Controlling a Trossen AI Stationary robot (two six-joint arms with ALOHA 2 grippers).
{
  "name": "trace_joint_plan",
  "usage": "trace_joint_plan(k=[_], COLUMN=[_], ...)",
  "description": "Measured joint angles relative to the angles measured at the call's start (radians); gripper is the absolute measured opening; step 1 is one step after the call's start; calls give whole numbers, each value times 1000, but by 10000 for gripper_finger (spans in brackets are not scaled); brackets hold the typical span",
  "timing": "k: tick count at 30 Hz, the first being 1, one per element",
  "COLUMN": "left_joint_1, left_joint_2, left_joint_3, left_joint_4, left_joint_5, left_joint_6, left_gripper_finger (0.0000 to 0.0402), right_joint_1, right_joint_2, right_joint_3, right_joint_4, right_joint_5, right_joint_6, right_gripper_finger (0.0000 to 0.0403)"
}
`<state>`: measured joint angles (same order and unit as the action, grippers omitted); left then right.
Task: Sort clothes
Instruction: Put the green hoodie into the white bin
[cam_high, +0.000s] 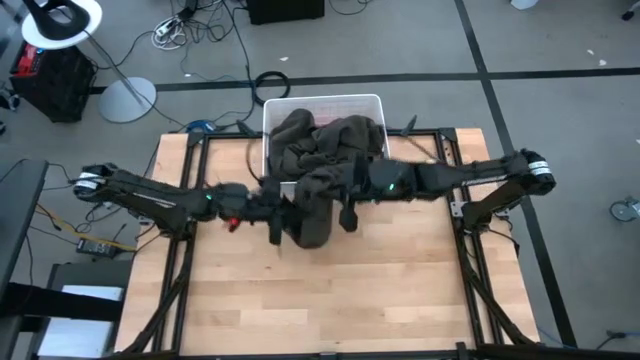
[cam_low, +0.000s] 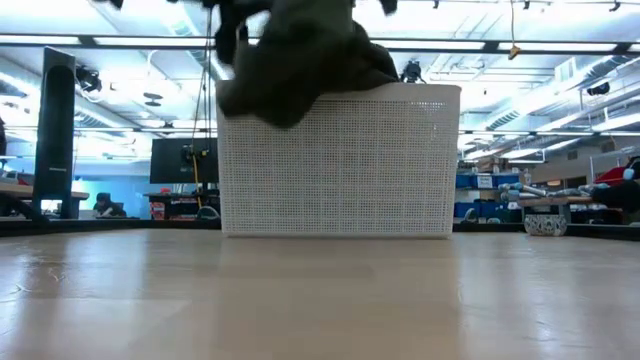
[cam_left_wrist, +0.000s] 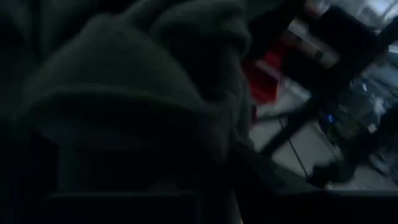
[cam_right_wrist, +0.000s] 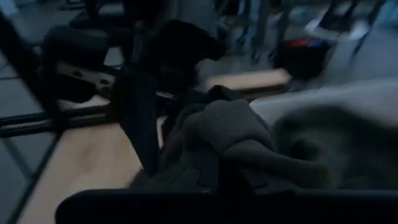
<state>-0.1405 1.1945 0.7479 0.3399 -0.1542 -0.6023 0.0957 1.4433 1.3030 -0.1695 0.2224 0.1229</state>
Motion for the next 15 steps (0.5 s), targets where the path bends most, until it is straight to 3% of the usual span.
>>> trace_joint_plan(k=[7, 10, 15], left_joint_1=[132, 189, 281], left_joint_2=[-82, -78, -77], left_joint_3=[159, 265, 445], left_joint_4=[-176, -191, -382], left_joint_5=[-29, -13, -8], left_joint_6=[176, 269, 396], left_gripper_finger=[73, 73, 73], right_joint_1=[-116, -185, -293], right_joint_2=[-21, -24, -10], right_joint_3=[179, 228, 276], right_joint_4=[-78, -101, -107], right_joint_5=[48, 48, 25], right_joint_6=[-161, -182, -203], right_gripper_finger=[6, 6, 6])
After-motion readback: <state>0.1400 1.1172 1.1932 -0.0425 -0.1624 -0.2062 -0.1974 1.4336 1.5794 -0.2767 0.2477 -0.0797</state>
